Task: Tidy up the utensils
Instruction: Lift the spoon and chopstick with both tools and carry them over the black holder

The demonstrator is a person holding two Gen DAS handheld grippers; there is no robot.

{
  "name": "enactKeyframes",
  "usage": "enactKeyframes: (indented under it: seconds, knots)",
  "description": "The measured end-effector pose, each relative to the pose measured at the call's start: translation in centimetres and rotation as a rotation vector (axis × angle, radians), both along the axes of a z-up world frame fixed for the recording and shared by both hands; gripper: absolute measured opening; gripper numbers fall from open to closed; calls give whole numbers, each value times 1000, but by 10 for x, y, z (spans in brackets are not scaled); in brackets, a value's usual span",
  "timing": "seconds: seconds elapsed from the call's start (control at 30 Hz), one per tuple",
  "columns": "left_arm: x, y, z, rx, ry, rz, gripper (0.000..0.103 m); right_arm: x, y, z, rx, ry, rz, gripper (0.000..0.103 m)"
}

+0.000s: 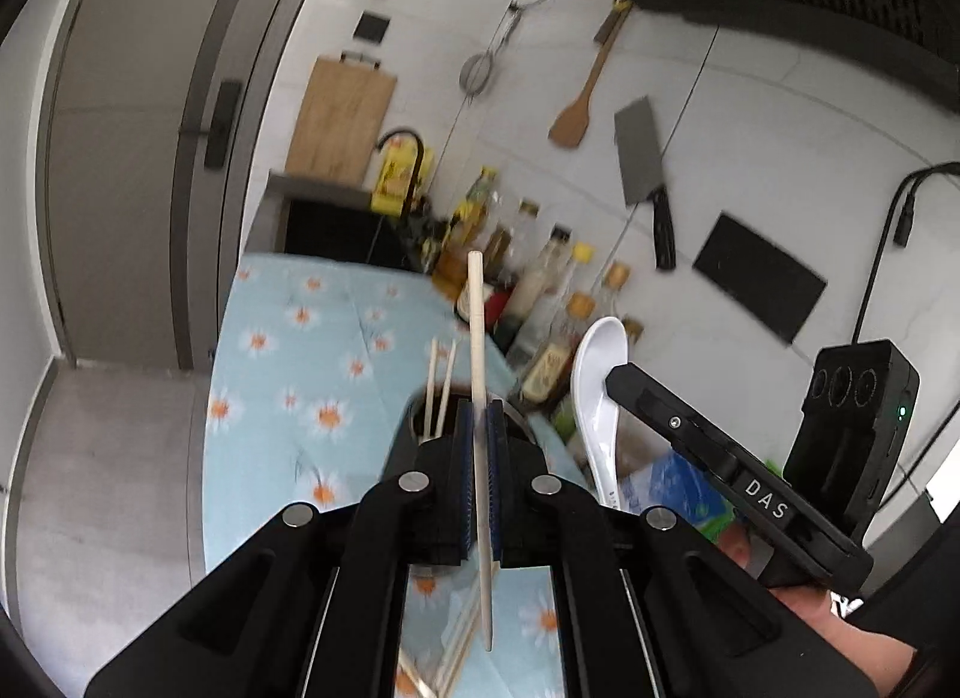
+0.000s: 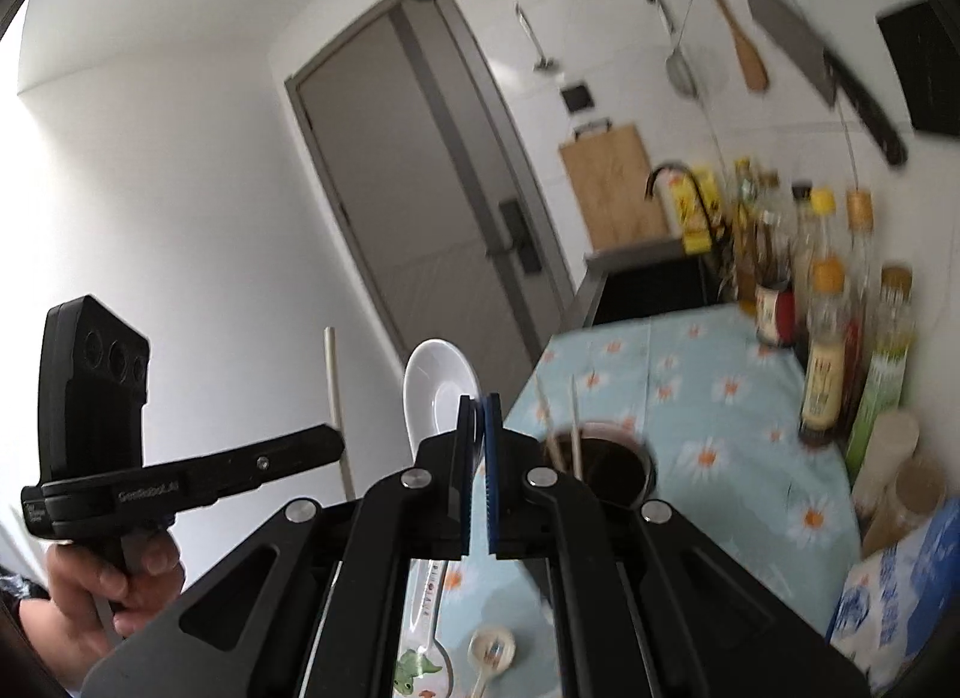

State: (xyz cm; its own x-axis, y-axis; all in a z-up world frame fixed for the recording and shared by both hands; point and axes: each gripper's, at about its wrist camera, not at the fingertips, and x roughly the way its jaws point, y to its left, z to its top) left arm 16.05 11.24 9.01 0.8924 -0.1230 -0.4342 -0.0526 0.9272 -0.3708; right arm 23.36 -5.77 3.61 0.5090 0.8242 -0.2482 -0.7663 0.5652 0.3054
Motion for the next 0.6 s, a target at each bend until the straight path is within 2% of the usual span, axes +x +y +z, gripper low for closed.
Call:
enactKeyframes:
  seconds: [0.13,0.37,0.47,0.6]
  knots:
    - [9,12,18,-45,-74,8,3,18,2,16,57,-37,-56,4]
    - [32,18,39,-1,-171,5,3,50,10,22,82,-89,-121,4]
    - [45,16,39,15,-195,-12,3,61,13,17,74,-118,-177,4]
    - [64,13,32,22,-218,-38,3,78,13,9,85,-100,-220,4]
